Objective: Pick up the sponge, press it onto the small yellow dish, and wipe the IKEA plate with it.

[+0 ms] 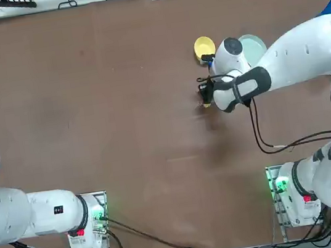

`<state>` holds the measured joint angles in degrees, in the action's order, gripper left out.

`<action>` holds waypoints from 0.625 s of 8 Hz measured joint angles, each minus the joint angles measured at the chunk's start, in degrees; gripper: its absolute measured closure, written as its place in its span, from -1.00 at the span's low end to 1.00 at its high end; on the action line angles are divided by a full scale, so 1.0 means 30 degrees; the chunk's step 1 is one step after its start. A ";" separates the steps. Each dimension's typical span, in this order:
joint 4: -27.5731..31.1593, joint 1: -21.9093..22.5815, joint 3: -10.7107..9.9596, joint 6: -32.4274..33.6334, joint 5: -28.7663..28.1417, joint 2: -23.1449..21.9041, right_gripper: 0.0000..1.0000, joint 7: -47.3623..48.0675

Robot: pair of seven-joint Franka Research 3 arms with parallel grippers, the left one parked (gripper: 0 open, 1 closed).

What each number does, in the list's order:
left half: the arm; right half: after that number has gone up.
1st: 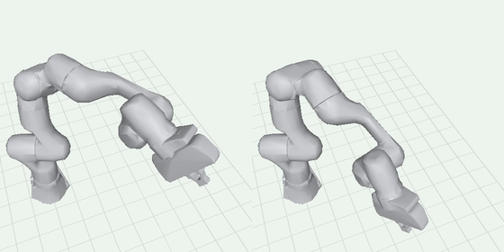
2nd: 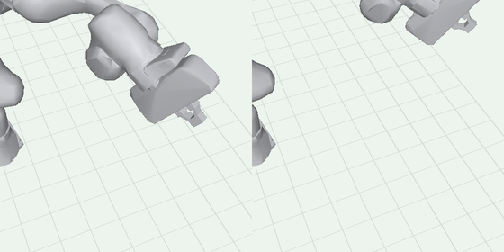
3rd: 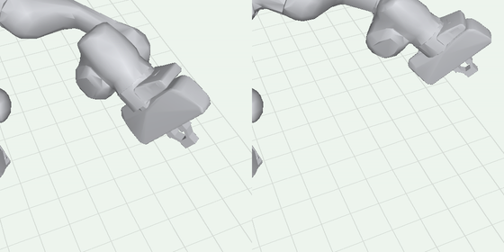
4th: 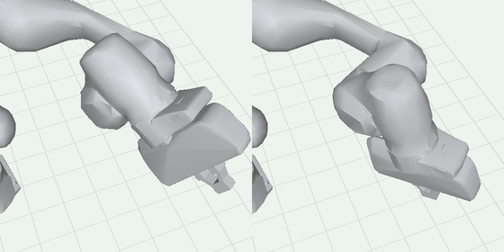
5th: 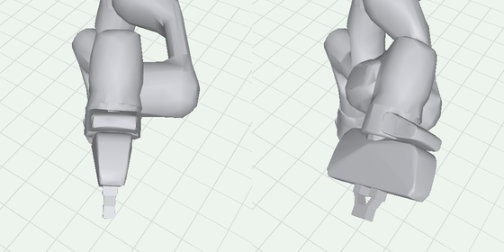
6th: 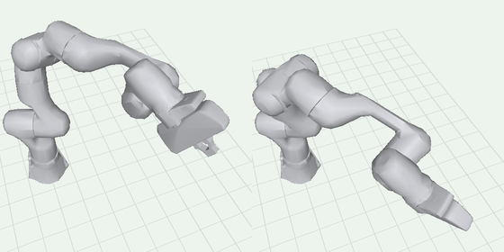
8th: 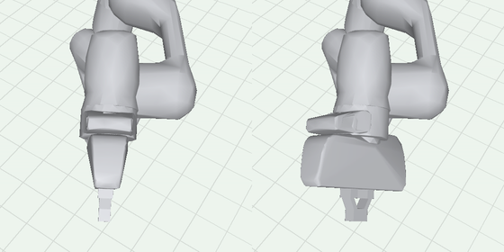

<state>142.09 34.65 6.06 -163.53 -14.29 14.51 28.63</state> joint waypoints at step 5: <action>-0.0336 -0.0019 -0.0154 -0.0216 0.0000 -0.0329 -0.69 0.0001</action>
<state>141.08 34.59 5.60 -164.18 -14.29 13.52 28.63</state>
